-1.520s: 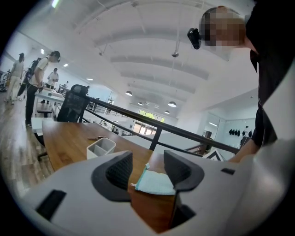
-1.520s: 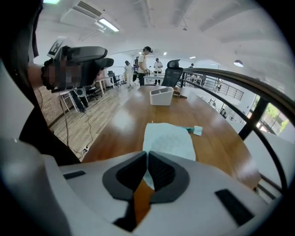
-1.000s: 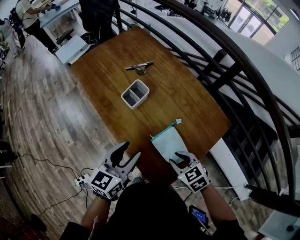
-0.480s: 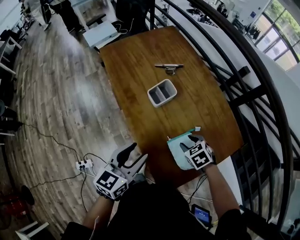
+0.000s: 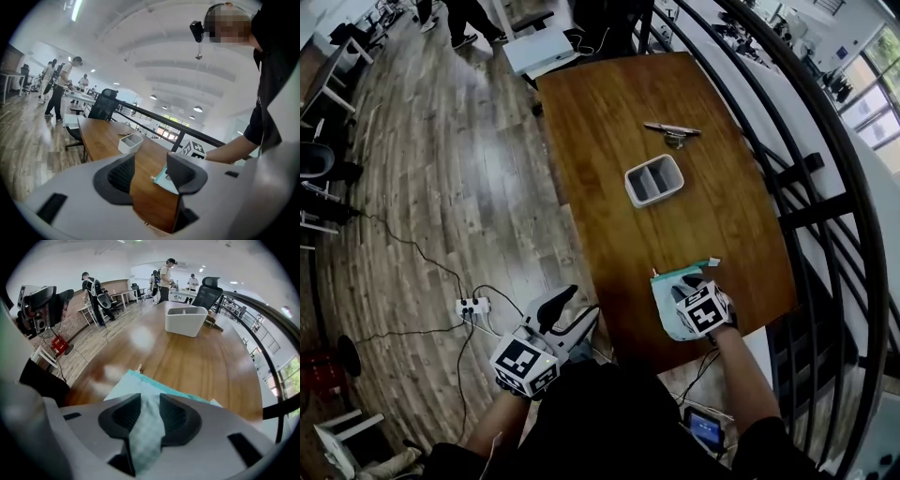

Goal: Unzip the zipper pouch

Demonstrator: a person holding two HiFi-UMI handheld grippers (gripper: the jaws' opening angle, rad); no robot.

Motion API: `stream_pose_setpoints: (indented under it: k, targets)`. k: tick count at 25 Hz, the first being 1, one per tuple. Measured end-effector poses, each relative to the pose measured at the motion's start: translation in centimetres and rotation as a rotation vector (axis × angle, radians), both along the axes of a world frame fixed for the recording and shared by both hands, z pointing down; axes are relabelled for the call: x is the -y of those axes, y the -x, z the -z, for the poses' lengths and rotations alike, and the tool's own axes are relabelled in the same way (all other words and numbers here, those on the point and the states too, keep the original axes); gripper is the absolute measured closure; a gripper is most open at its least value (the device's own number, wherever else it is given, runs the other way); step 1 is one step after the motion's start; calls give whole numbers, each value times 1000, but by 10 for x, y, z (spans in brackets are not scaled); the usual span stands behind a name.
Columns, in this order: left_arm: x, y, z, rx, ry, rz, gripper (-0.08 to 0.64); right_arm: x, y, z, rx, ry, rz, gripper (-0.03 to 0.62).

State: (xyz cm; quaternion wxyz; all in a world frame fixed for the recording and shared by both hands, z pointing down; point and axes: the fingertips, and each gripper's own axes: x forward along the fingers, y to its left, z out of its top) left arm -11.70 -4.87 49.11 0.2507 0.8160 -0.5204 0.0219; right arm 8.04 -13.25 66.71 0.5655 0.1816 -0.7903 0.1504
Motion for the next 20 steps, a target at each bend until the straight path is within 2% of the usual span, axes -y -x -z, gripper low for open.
stream_pose_setpoints:
  k: [3,7,11,14,20]
  targets:
    - [1,-4,1,-2,0,-12,337,-6,-1,-1,15,6,-14,541]
    - [5,-12,3,-8,-1,-33,337,-9,-5,6,65,-11,-56,590]
    - [12,-20,1,-22,1,-71,337,-2,-3,34,149,-76,-116,594]
    - [19,-30,-2,-63,14,-115,337,-2,0,62,227,-123,-164,595]
    - [34,-67,-9,-147,48,-239,337,-9,0,123,435,-221,-237,595]
